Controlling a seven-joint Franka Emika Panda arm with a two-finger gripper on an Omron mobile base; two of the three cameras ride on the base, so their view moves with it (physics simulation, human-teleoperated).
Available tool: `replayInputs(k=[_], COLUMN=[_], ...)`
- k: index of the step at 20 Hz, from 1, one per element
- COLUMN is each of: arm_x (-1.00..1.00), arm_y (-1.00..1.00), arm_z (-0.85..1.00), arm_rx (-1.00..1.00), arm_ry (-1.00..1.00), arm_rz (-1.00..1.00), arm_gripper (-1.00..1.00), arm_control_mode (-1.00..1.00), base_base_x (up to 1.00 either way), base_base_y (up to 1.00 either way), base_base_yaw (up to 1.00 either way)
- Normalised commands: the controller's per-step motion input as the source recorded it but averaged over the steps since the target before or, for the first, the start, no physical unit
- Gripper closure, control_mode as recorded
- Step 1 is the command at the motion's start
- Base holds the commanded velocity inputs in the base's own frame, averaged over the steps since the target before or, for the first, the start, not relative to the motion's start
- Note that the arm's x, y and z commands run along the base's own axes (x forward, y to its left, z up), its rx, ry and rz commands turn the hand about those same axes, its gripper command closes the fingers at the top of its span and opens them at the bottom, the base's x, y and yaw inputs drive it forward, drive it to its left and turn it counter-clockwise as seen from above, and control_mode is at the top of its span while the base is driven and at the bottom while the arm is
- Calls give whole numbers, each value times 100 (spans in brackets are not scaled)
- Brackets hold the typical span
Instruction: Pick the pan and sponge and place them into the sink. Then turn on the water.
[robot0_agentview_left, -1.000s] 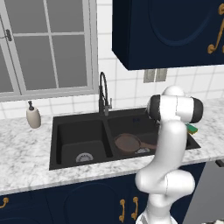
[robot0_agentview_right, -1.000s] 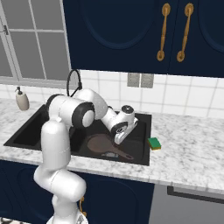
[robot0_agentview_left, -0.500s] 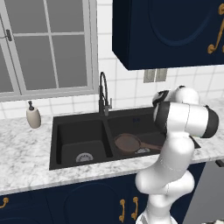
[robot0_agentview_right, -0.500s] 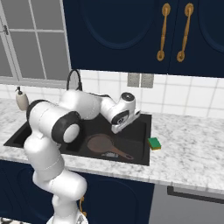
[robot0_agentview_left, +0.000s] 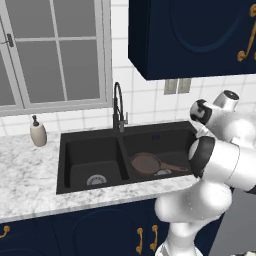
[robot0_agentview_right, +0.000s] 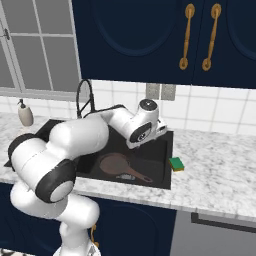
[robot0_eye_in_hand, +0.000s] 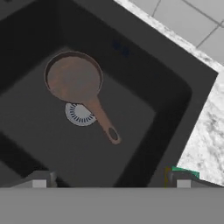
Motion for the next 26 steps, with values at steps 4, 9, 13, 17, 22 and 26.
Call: replayInputs(k=[4,9,13,17,22,26], arm_x=[-77,-73,-36,-2,0,0], arm_y=[-18,-16,-16,-13,-29,-36], arm_z=[41,21,8,0,0,0], arm_rx=[0,0,0,0,-1,0], arm_ry=[-7,-1,0,-1,-1,0], arm_rz=[-23,-23,-15,-1,6,11], arm_gripper=[-100,-100,-100,-100,-100,-100], arm_control_mode=[-100,-100,-100,-100,-100,-100], base_base_x=[0,0,0,0,0,0], base_base_y=[0,0,0,0,0,0], base_base_yaw=[0,0,0,0,0,0])
